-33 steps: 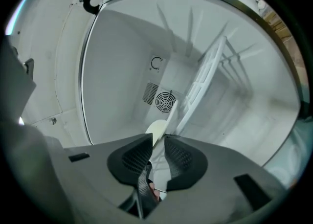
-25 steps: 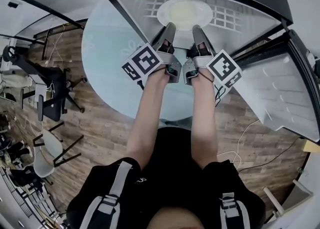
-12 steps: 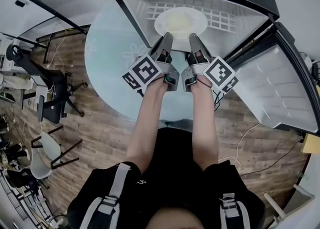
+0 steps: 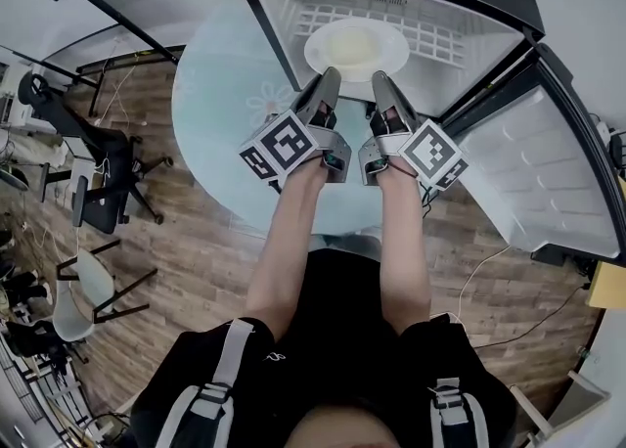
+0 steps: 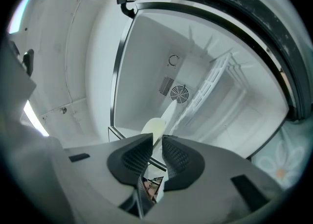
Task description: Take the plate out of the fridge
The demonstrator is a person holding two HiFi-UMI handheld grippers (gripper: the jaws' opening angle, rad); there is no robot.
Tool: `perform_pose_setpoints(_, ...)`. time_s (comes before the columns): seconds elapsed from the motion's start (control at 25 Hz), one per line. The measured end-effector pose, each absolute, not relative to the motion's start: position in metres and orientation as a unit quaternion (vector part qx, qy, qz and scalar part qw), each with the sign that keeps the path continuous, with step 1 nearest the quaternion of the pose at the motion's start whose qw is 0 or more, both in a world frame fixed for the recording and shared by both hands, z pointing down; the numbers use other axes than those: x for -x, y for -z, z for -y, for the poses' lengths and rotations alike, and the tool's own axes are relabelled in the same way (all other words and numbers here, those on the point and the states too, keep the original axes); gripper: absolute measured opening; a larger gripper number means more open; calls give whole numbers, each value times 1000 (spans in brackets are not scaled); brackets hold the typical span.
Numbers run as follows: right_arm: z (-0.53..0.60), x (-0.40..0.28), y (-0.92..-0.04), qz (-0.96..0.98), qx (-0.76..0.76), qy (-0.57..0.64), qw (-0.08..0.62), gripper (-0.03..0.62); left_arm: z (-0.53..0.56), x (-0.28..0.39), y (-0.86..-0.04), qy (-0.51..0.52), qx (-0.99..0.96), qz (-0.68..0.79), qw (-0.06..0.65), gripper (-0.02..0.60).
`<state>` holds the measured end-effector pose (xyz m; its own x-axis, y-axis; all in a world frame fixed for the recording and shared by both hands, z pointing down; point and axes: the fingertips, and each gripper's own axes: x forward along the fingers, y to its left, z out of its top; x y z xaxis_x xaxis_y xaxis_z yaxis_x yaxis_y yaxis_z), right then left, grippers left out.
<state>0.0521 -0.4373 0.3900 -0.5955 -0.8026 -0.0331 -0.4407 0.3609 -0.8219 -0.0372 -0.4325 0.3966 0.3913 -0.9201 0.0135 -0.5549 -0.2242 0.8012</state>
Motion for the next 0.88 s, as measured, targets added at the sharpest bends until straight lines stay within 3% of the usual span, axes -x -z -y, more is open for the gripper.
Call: perform_pose_setpoints(0.88,423,-63,-396,-793,392,410,222,61,420,26,-401,235,-744,498,378,86)
